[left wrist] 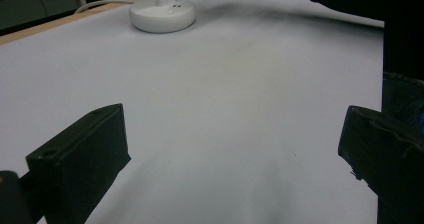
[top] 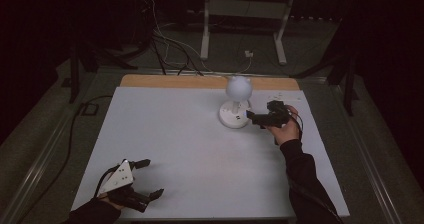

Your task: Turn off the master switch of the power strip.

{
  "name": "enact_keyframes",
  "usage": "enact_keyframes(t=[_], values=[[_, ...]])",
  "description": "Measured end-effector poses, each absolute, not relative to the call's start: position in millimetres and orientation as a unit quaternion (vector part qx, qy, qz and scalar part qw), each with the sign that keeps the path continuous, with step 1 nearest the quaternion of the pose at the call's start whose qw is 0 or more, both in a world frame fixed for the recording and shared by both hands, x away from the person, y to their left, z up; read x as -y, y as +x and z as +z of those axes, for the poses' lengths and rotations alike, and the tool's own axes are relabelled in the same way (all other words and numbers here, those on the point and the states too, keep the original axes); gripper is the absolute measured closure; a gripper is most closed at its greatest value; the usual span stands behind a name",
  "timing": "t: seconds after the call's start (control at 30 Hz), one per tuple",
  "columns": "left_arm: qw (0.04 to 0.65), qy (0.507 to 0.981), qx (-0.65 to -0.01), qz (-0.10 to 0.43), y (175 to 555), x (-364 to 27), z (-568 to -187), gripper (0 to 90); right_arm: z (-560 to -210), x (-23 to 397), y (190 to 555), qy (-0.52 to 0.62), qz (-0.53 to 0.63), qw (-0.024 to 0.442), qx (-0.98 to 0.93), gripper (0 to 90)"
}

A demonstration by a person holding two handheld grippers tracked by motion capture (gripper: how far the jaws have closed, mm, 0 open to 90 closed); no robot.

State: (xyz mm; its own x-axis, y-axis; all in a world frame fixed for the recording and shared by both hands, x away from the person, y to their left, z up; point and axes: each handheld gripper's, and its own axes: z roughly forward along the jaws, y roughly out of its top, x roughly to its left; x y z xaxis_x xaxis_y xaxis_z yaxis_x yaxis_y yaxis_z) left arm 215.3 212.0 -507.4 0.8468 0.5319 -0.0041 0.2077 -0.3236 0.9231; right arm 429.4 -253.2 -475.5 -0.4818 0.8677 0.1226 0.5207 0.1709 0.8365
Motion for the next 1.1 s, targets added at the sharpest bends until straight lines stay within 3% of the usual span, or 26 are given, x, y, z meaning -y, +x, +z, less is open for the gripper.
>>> enact_keyframes(t=[0.2,0.3,0.33,0.43,0.6,0.8,0.9,1.1], values=[[0.534,0.799,-0.232,0.152,215.5,-212.3,-507.4,0.3,-479.3,255.5,431.4,0.499,0.437,0.192,-0.723,17.4],[0.535,0.799,-0.231,0.151,215.5,-212.2,-507.4,0.2,-479.8,254.5,431.1,0.509,0.429,0.193,-0.721,30.5],[0.535,0.799,-0.232,0.151,215.6,-212.2,-507.4,0.3,-479.7,253.5,430.6,0.516,0.426,0.193,-0.717,38.5],[0.534,0.799,-0.232,0.151,215.5,-212.1,-507.5,0.3,-479.4,252.9,430.2,0.521,0.423,0.198,-0.715,45.2],[0.534,0.799,-0.232,0.152,215.6,-212.2,-507.6,0.3,-479.9,252.2,429.5,0.522,0.419,0.211,-0.712,69.5],[0.533,0.799,-0.232,0.152,215.6,-212.2,-507.7,0.3,-481.8,250.1,430.1,0.521,0.413,0.215,-0.716,78.3],[0.534,0.799,-0.232,0.151,215.7,-212.3,-507.6,0.3,-483.4,247.4,430.6,0.516,0.405,0.222,-0.721,88.5],[0.533,0.800,-0.232,0.150,215.7,-212.0,-507.7,0.2,-486.4,242.7,433.6,0.514,0.396,0.220,-0.729,89.9]])
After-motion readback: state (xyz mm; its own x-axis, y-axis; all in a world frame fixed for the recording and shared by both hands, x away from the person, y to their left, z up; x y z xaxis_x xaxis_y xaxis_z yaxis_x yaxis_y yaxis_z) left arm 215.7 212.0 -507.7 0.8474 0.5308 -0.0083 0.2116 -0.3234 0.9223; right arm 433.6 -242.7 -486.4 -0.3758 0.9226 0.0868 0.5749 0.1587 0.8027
